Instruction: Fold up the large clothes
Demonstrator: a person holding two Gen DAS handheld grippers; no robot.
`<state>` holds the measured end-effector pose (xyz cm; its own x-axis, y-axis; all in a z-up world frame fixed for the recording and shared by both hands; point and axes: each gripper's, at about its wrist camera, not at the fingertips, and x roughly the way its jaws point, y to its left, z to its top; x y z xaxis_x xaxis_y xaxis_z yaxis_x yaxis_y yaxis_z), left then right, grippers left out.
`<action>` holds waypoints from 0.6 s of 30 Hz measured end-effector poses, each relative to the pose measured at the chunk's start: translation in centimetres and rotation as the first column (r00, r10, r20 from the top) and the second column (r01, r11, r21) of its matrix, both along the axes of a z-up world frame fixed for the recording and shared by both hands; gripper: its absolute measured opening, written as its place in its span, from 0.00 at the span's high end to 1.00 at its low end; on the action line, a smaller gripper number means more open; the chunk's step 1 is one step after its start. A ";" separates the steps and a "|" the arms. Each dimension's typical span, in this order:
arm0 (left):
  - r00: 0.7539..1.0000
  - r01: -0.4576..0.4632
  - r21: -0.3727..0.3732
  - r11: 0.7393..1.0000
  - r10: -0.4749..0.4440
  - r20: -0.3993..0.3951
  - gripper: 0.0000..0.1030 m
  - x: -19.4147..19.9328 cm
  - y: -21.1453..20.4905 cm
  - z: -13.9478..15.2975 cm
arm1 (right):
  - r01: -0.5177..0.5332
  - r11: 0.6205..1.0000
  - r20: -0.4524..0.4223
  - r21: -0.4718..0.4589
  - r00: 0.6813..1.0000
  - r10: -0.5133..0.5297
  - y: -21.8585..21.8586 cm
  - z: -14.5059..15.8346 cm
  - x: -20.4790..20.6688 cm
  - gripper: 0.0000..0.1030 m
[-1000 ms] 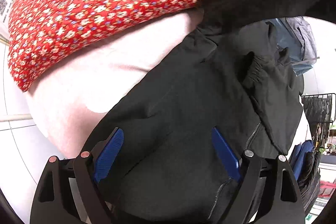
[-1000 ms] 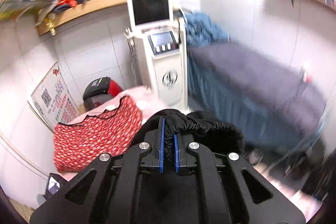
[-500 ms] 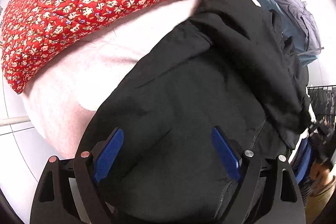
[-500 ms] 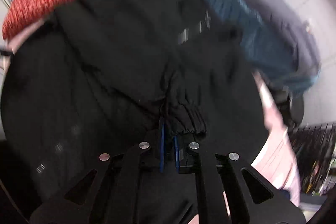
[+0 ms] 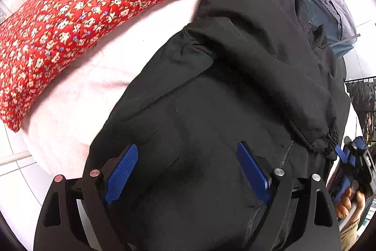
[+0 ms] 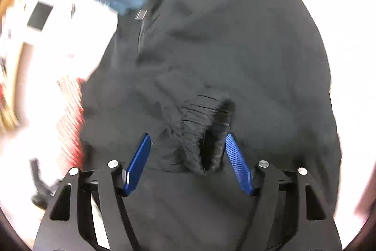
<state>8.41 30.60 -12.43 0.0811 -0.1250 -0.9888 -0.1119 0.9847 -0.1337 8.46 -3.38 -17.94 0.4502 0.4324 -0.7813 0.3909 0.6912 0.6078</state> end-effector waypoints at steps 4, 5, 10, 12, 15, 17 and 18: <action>1.000 0.008 0.015 1.000 -0.008 0.025 0.18 3.3 1.0 0.6 | 0.090 0.995 -0.037 0.036 0.995 -0.088 -1.7 -0.5 -1.7 0.35; 0.999 0.008 0.020 1.000 -0.008 0.046 0.18 4.5 1.1 1.0 | 0.094 0.995 -0.037 0.036 0.995 -0.093 -1.5 -0.5 -1.5 0.35; 0.990 0.065 0.048 0.997 -0.070 0.118 0.18 12.2 -0.5 2.4 | 0.099 0.993 -0.022 0.062 0.995 -0.098 -1.4 -0.3 0.3 0.35; 0.985 0.094 0.068 0.993 -0.102 0.139 0.17 15.1 -1.7 2.2 | 0.089 0.994 -0.025 0.059 0.996 -0.087 -1.2 -0.5 0.6 0.35; 0.976 0.157 0.126 0.980 -0.173 0.132 0.16 19.3 -3.7 0.2 | 0.061 0.998 -0.033 0.030 0.998 -0.060 -0.6 -0.5 1.1 0.35; 0.972 0.192 0.146 0.970 -0.209 0.105 0.16 21.9 -4.9 -2.2 | 0.055 0.998 -0.036 0.019 0.998 -0.054 -0.4 -0.3 0.8 0.35; 0.973 0.197 0.162 0.967 -0.213 0.090 0.16 23.0 -5.4 -3.3 | 0.055 0.998 -0.039 0.013 0.998 -0.055 -0.4 -0.2 0.7 0.35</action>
<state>31.38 25.24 -15.69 0.1745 0.0000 -0.9847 0.1011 0.9947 0.0179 9.19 -3.75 -18.15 0.4435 0.4193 -0.7922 0.4511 0.6593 0.6015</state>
